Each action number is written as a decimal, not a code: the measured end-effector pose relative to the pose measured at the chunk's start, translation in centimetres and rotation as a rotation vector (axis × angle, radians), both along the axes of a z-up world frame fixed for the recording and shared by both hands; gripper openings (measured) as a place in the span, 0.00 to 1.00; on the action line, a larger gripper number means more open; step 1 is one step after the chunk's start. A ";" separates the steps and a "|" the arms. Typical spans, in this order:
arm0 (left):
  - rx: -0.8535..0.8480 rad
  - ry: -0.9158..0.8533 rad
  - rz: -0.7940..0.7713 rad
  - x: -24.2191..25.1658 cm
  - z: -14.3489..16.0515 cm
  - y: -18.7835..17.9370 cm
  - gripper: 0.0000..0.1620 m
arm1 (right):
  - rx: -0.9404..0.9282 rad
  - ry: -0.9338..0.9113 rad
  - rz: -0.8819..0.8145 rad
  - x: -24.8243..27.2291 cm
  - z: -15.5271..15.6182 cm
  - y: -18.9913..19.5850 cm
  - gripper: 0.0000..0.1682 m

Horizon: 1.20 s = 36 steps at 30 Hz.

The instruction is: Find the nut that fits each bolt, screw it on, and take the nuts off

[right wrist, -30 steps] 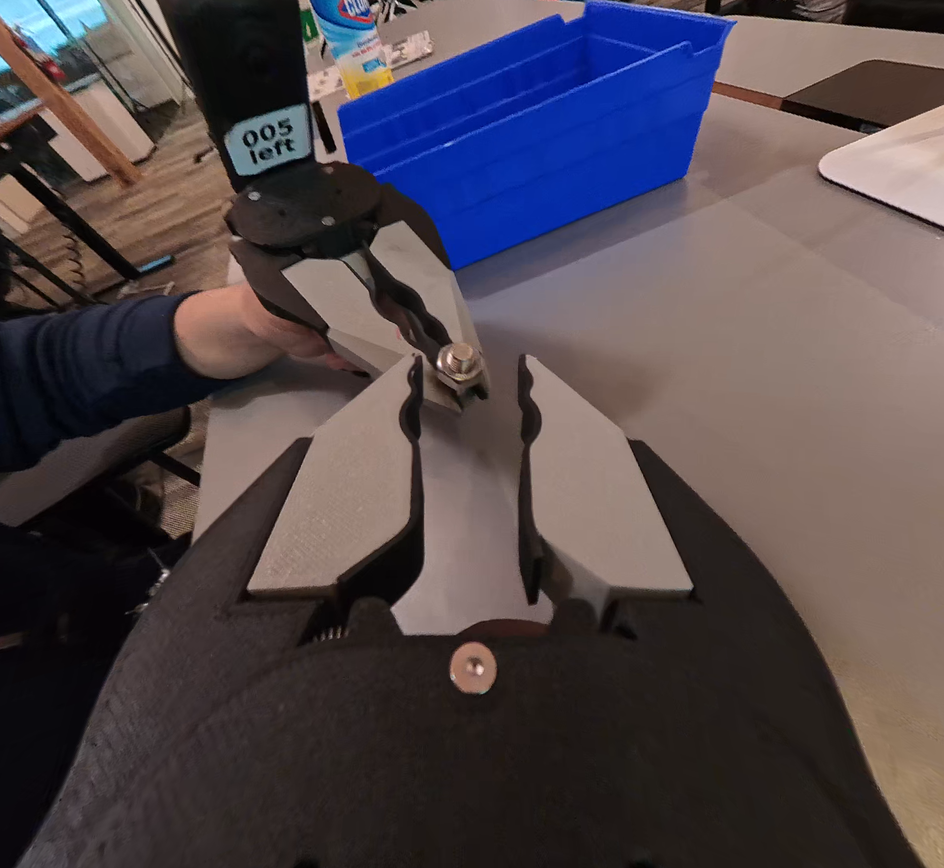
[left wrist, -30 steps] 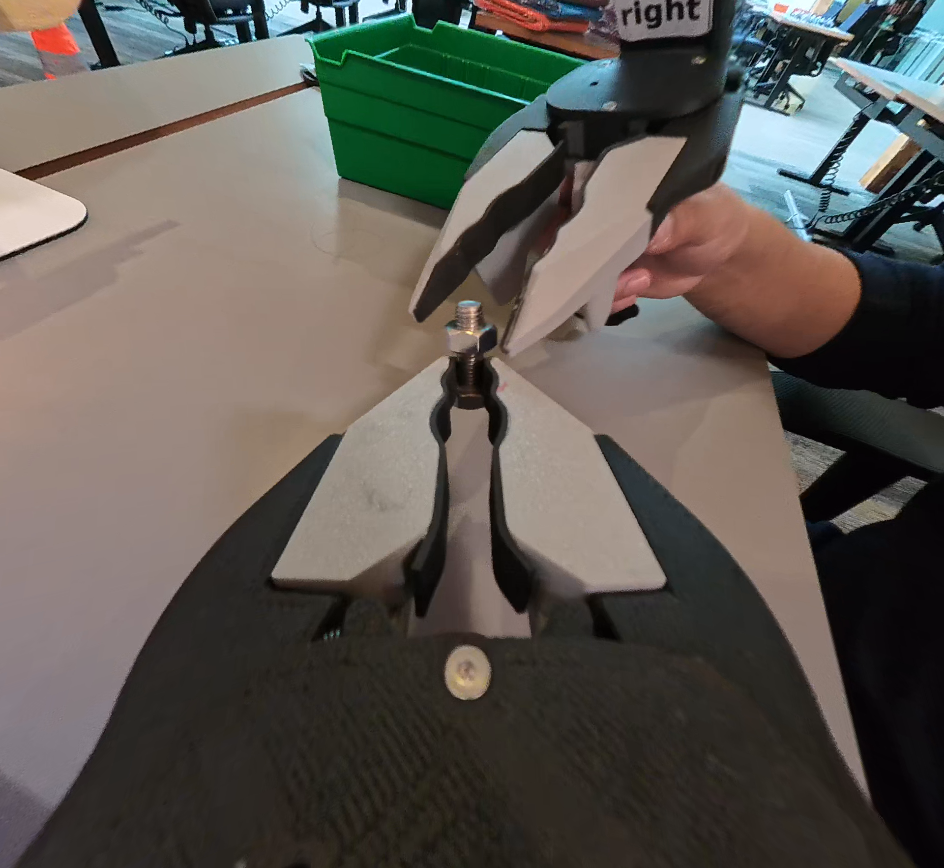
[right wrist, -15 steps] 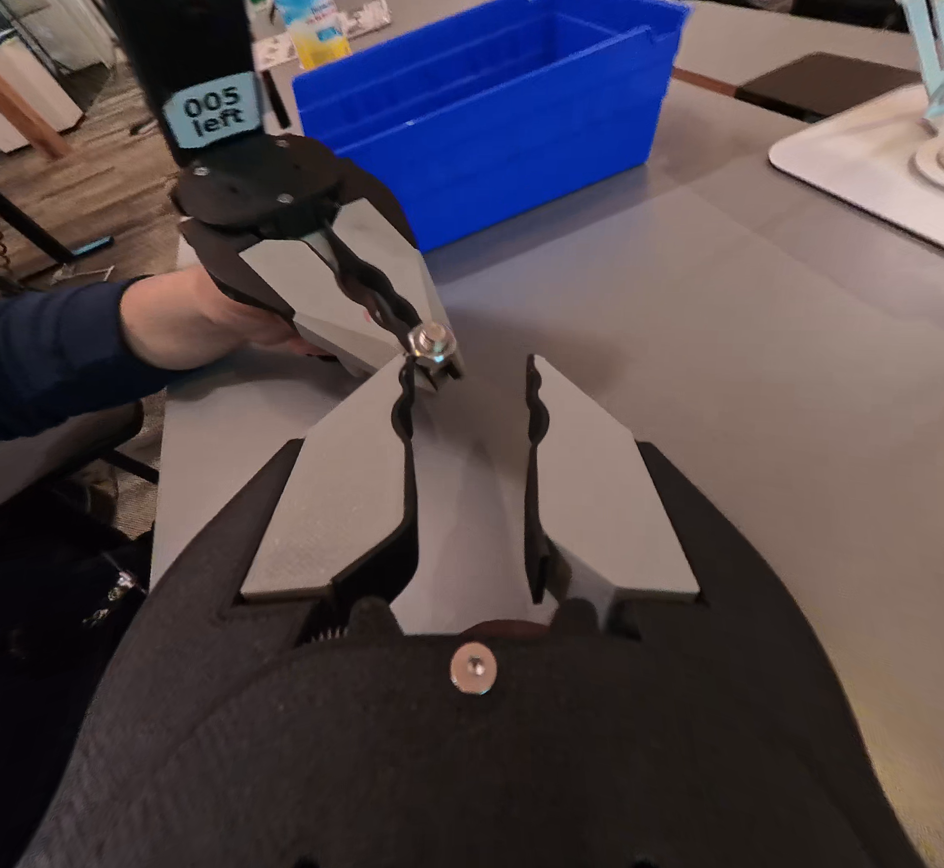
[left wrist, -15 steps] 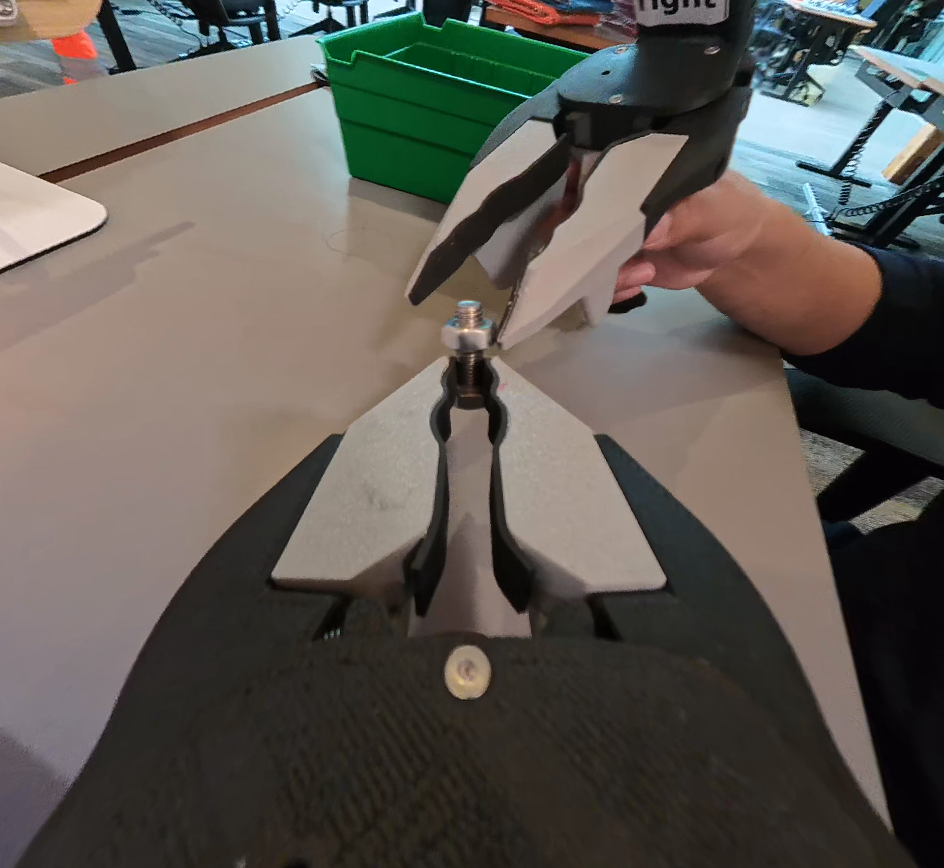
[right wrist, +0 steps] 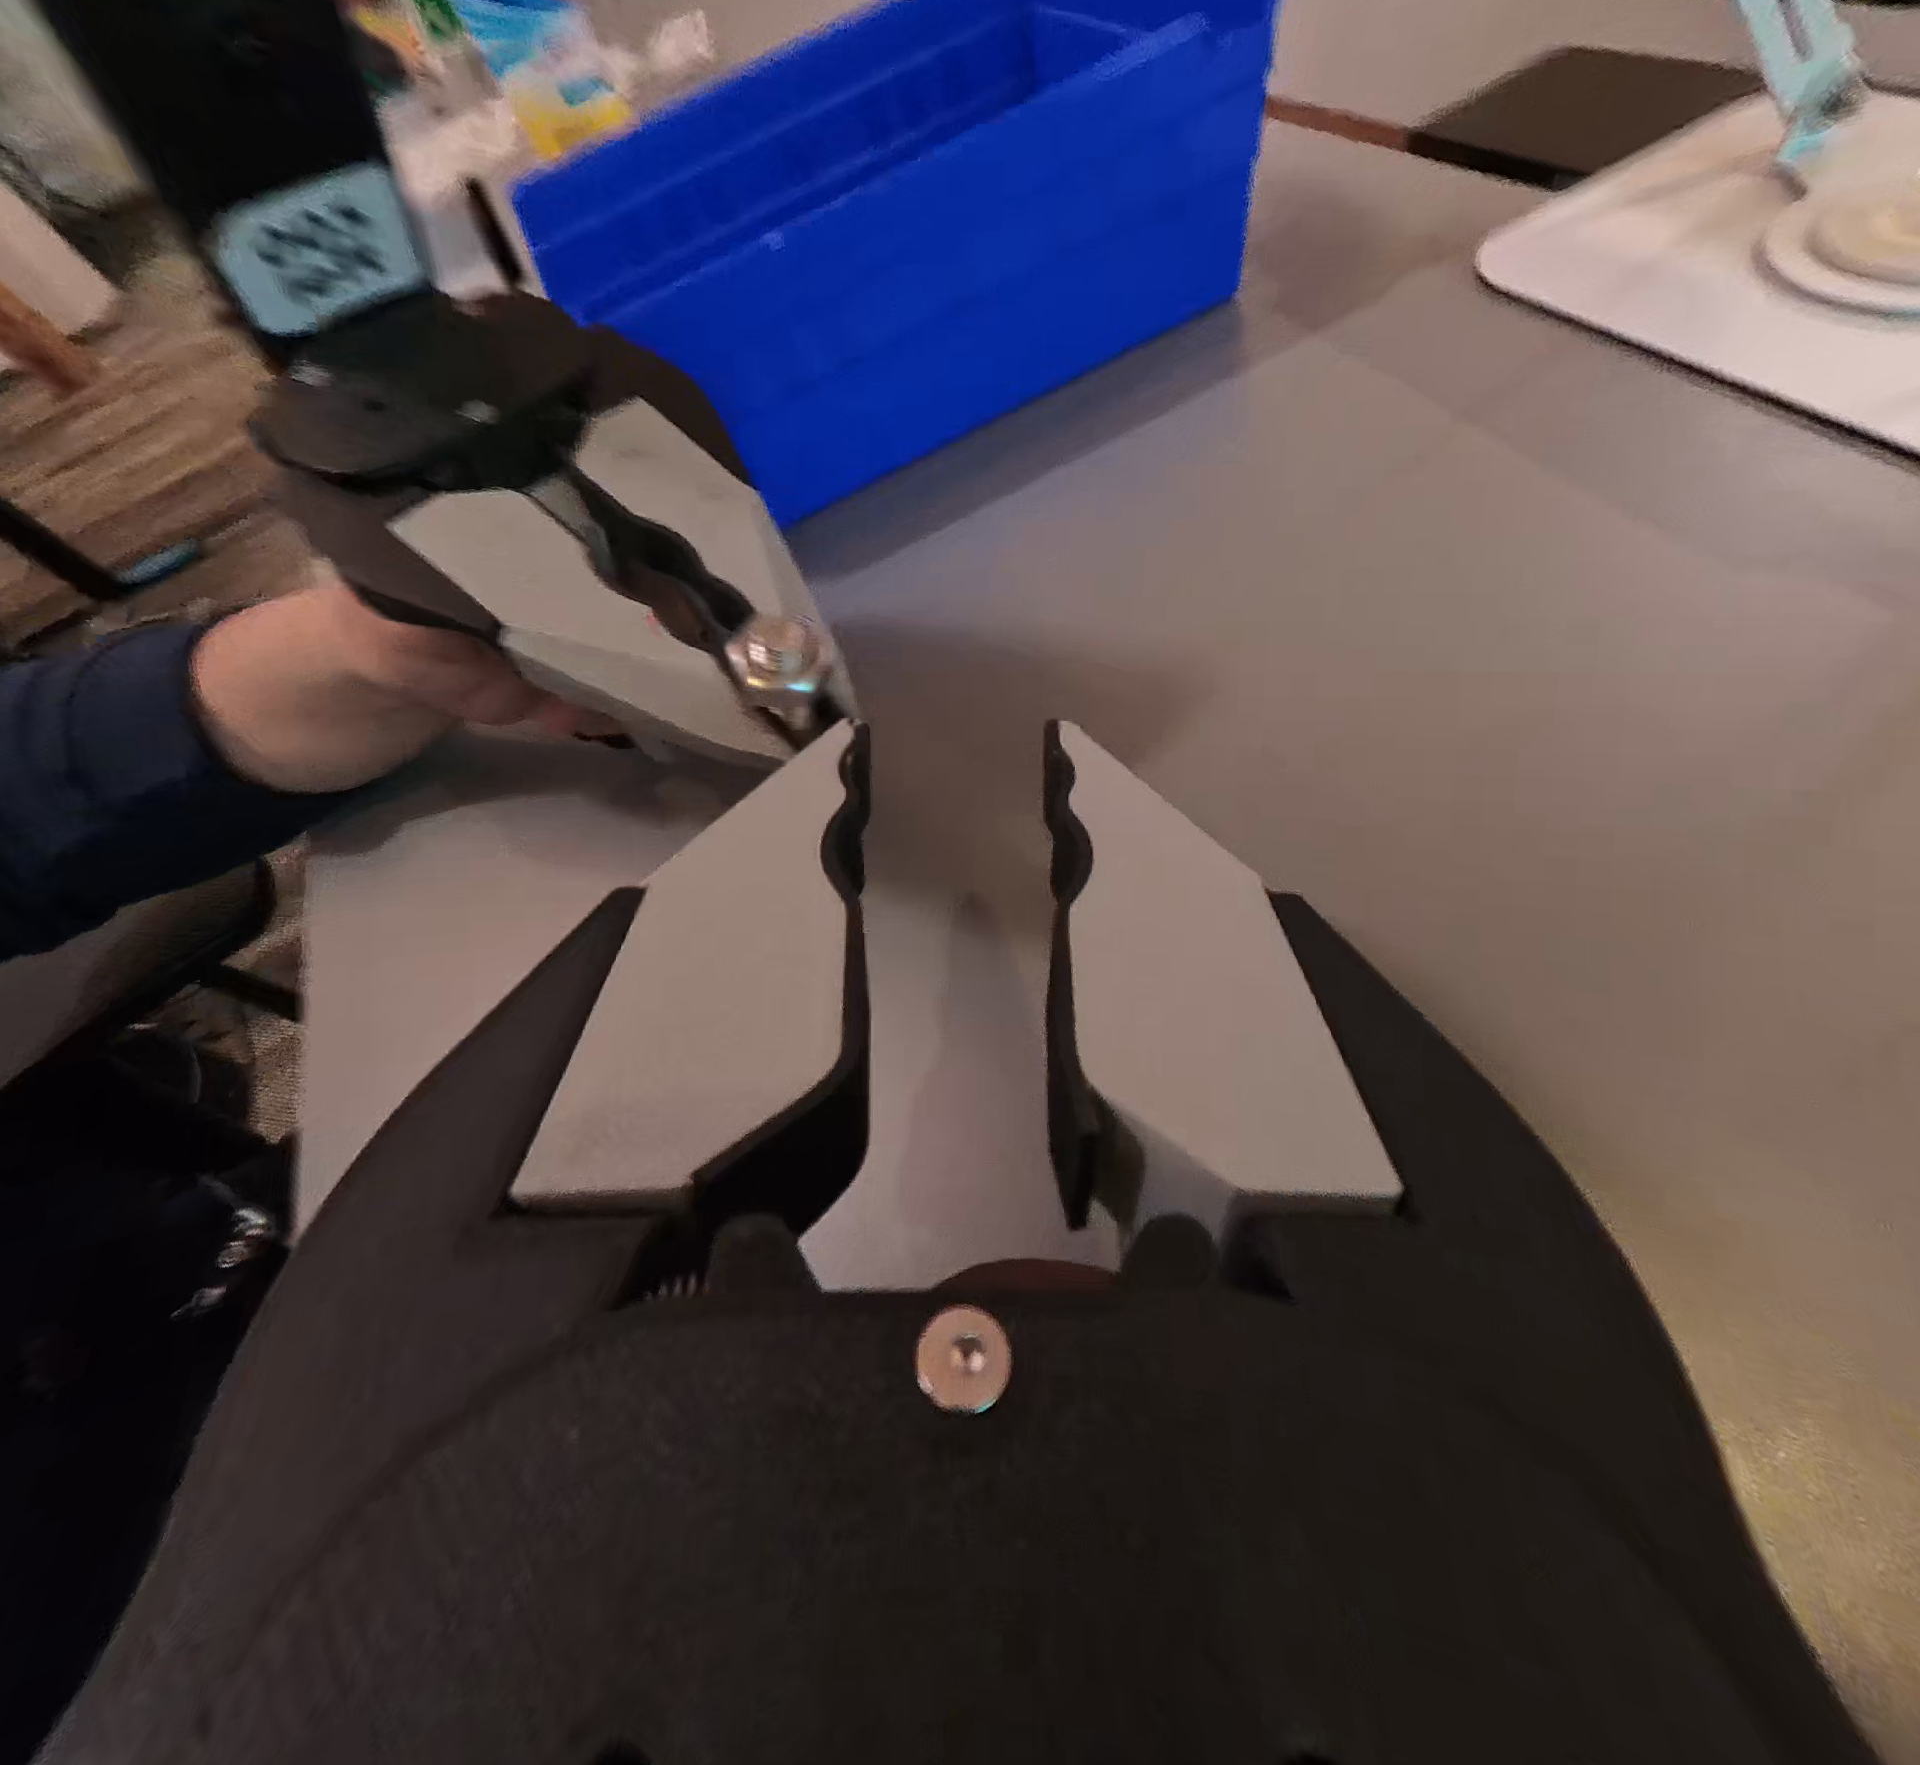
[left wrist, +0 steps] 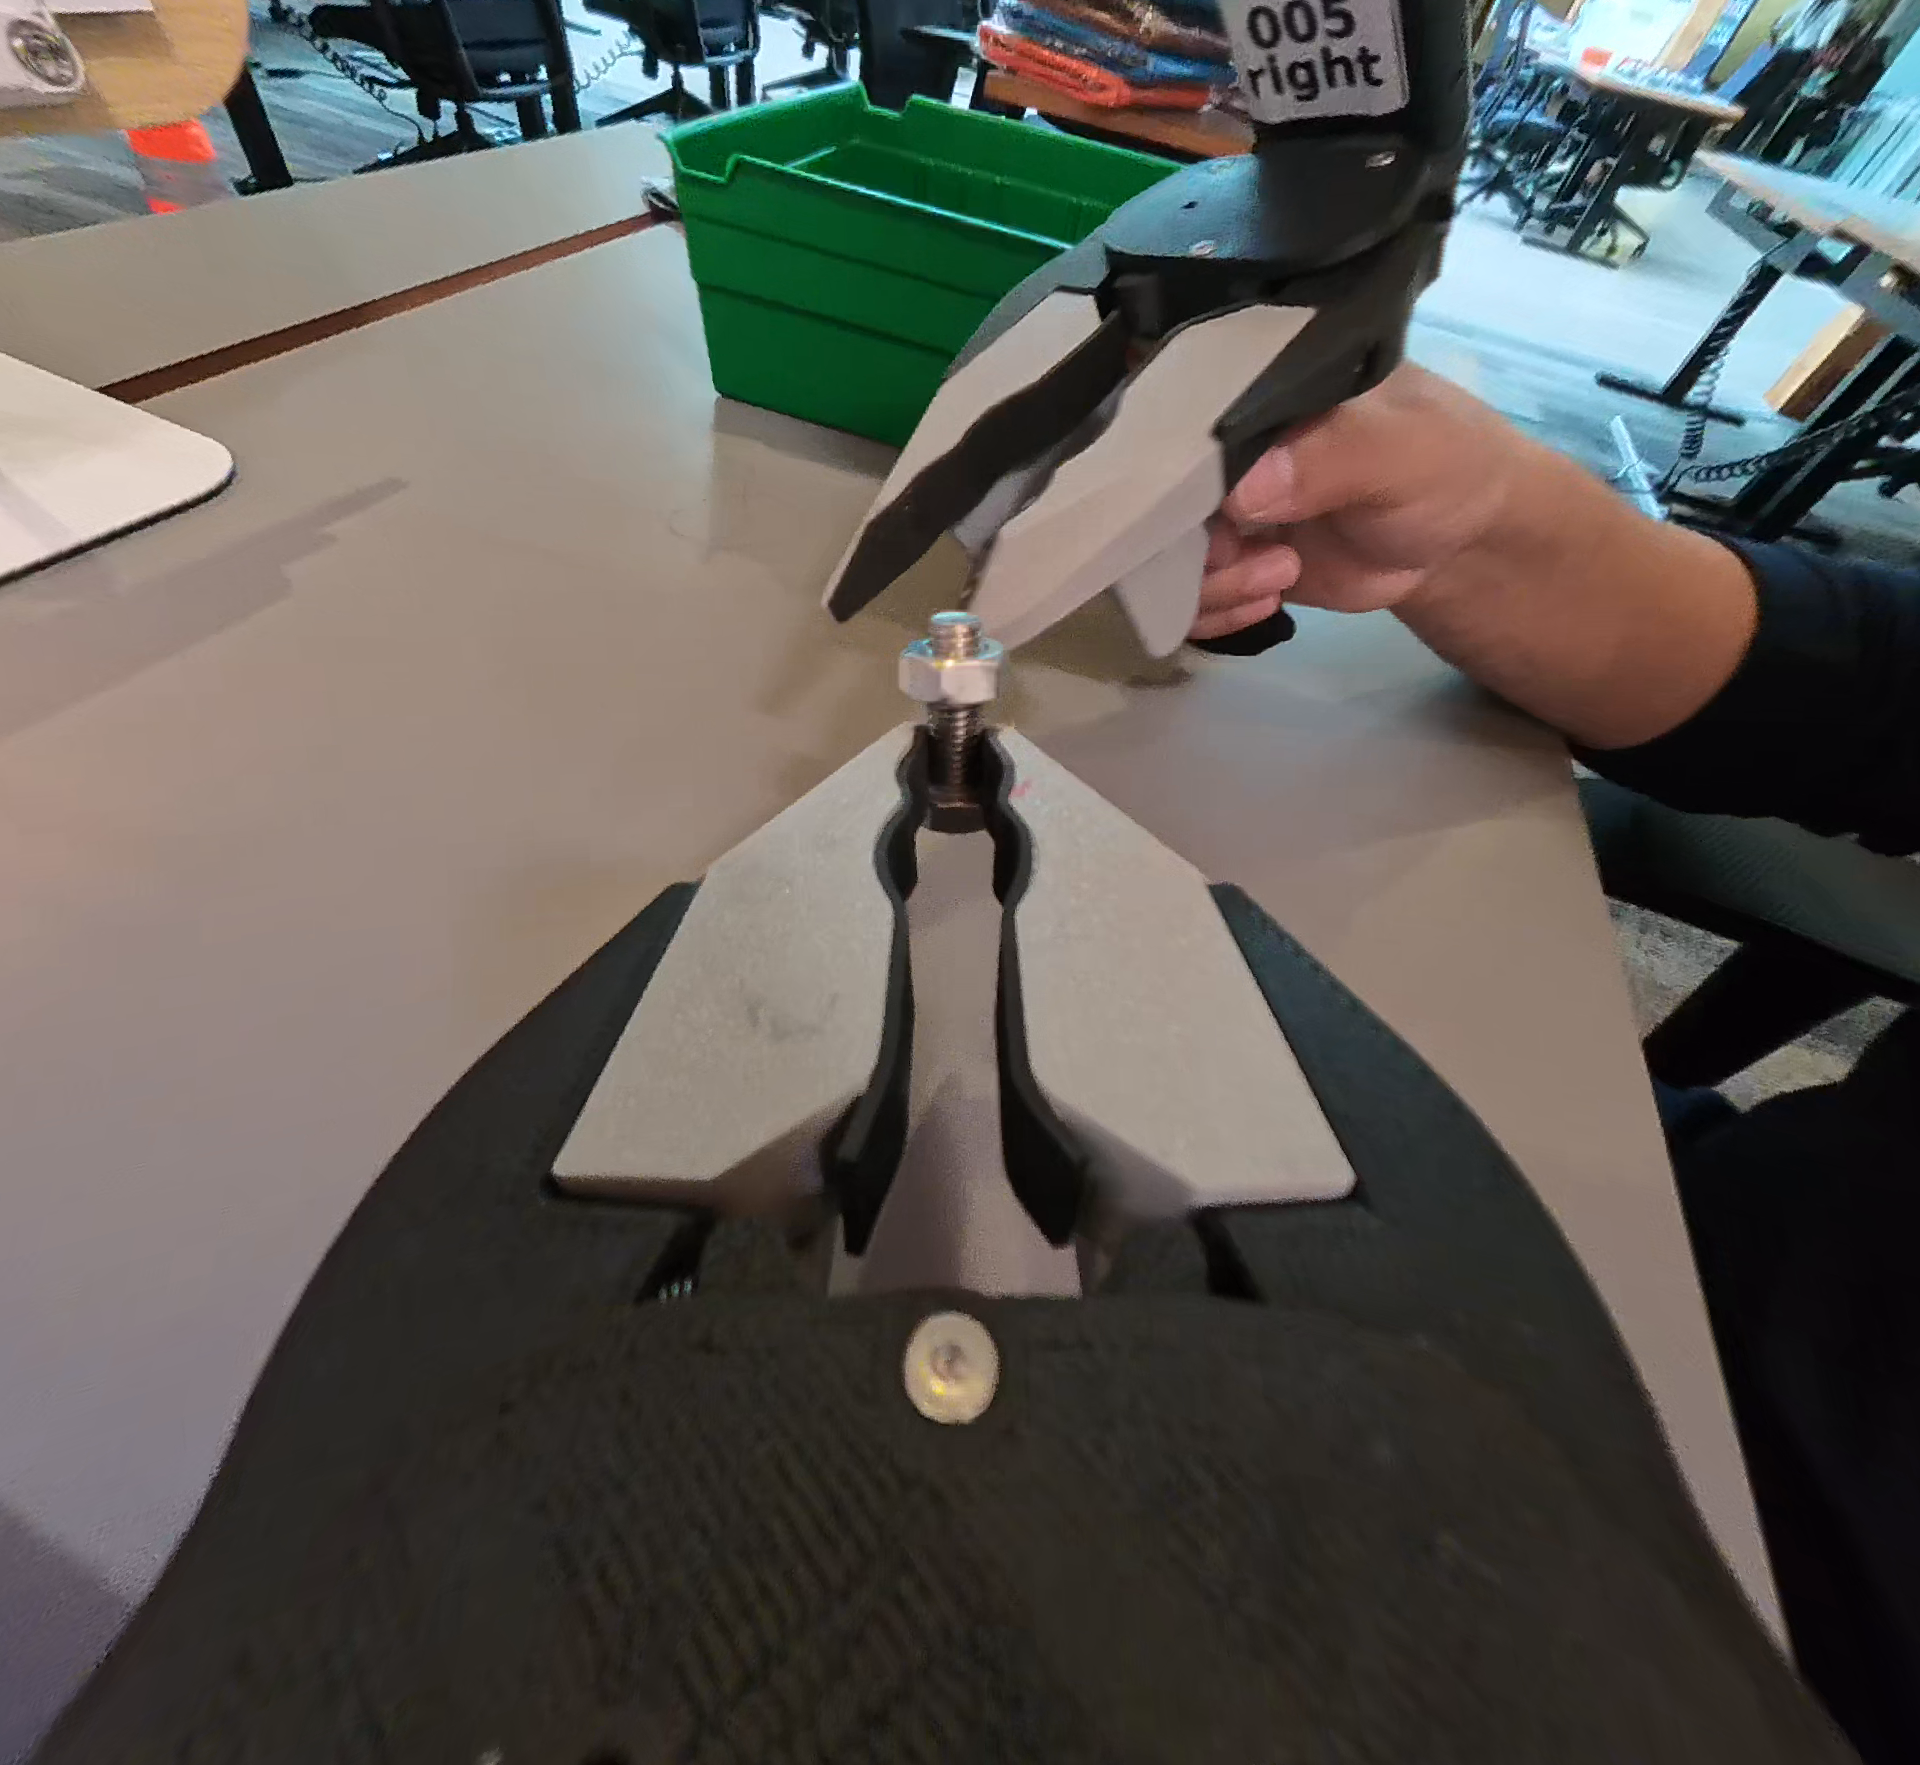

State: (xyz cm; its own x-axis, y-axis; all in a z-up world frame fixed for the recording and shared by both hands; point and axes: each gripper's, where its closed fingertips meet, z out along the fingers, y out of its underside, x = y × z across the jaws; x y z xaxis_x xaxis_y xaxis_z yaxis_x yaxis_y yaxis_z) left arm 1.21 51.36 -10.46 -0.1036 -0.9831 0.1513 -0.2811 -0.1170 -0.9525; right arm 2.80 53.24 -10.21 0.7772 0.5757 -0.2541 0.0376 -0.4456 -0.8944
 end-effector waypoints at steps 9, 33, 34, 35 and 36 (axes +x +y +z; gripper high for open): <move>0.055 0.019 0.042 0.0 -0.2 0.5 0.04 | -0.001 0.031 0.023 -1.1 0.1 -0.2 0.20; 0.067 0.005 0.020 0.2 0.0 -0.1 0.04 | 0.087 0.001 0.039 -1.9 1.1 -0.3 0.25; 0.066 0.012 0.030 0.2 -0.2 0.2 0.04 | 0.052 0.009 0.030 -1.5 0.7 -0.2 0.27; 0.060 0.010 0.039 0.2 -0.2 0.4 0.04 | 0.028 0.016 0.019 -1.0 0.5 -0.1 0.26; 0.045 -0.001 0.036 0.1 0.0 0.4 0.04 | 0.030 0.013 -0.001 -0.5 0.5 0.1 0.22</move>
State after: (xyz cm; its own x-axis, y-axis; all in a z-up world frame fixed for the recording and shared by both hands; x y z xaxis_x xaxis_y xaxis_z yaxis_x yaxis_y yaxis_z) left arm 1.30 51.81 -10.49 -0.0683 -0.9919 0.1068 -0.2763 -0.0841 -0.9574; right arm 2.33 53.29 -9.74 0.7746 0.5824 -0.2465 0.0255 -0.4182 -0.9080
